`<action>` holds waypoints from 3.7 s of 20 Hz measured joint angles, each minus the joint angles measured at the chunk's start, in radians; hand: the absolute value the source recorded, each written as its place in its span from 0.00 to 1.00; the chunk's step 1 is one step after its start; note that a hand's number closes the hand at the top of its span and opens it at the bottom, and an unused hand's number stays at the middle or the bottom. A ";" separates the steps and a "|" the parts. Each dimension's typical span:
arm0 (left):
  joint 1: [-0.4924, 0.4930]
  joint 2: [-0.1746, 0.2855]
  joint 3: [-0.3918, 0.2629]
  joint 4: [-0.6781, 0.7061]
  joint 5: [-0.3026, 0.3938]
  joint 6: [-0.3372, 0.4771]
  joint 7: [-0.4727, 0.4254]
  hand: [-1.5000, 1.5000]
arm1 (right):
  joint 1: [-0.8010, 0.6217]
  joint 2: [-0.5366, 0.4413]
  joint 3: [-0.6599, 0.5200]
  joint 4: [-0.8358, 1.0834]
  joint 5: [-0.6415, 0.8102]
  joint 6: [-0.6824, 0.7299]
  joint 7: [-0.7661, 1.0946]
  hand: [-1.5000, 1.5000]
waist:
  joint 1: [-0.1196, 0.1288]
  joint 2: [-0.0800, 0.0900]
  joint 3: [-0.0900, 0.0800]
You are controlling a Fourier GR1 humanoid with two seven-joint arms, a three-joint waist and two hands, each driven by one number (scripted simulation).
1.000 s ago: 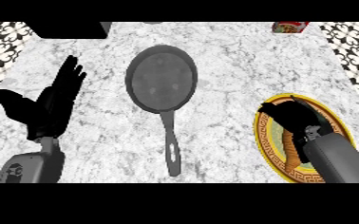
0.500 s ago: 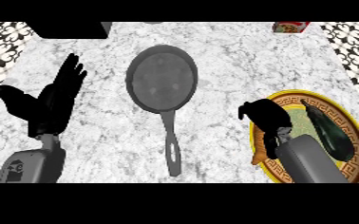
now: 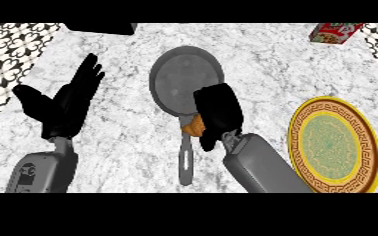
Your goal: Pick the croissant from the plate and place it in the pan
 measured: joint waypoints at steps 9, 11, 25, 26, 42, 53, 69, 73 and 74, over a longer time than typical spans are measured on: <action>-0.050 -0.015 -0.024 0.027 -0.011 -0.004 0.007 0.50 | -0.301 0.023 0.177 -0.045 -0.025 -0.101 0.443 1.00 | 0.039 0.008 -0.002; -0.059 -0.020 -0.029 0.031 -0.015 0.000 0.007 0.50 | -0.365 0.022 0.196 -0.032 -0.057 -0.125 0.500 1.00 | 0.042 0.010 -0.002; -0.044 -0.018 -0.008 0.041 -0.022 0.014 -0.016 0.50 | -0.645 0.016 0.168 0.236 -0.189 -0.318 0.614 1.00 | -0.005 0.021 -0.001; -0.046 -0.015 -0.001 0.042 -0.020 0.015 -0.018 0.50 | -0.648 0.017 0.166 0.258 -0.189 -0.342 0.606 1.00 | -0.012 0.021 0.000; -0.010 0.005 0.033 0.004 -0.002 0.002 -0.012 0.50 | -0.576 0.026 0.118 0.709 -0.340 -0.828 0.292 1.00 | -0.043 0.028 0.002; -0.011 -0.004 0.019 -0.001 -0.019 0.002 -0.020 0.50 | -0.537 0.027 0.035 0.931 -0.571 -0.912 0.176 0.00 | -0.025 0.035 0.003; 0.039 0.002 0.051 -0.035 -0.015 0.019 -0.002 0.50 | -0.308 0.017 -0.171 0.688 -0.919 -1.151 -0.292 0.00 | -0.088 0.016 0.004; 0.058 0.007 0.069 -0.026 -0.010 0.016 -0.019 0.50 | -0.141 -0.016 -0.200 0.491 -1.012 -1.076 -0.426 0.00 | -0.113 0.009 0.004; 0.053 0.015 0.080 -0.021 -0.004 0.013 -0.017 0.50 | -0.095 -0.024 -0.201 0.438 -1.034 -1.052 -0.454 0.00 | -0.118 0.008 0.004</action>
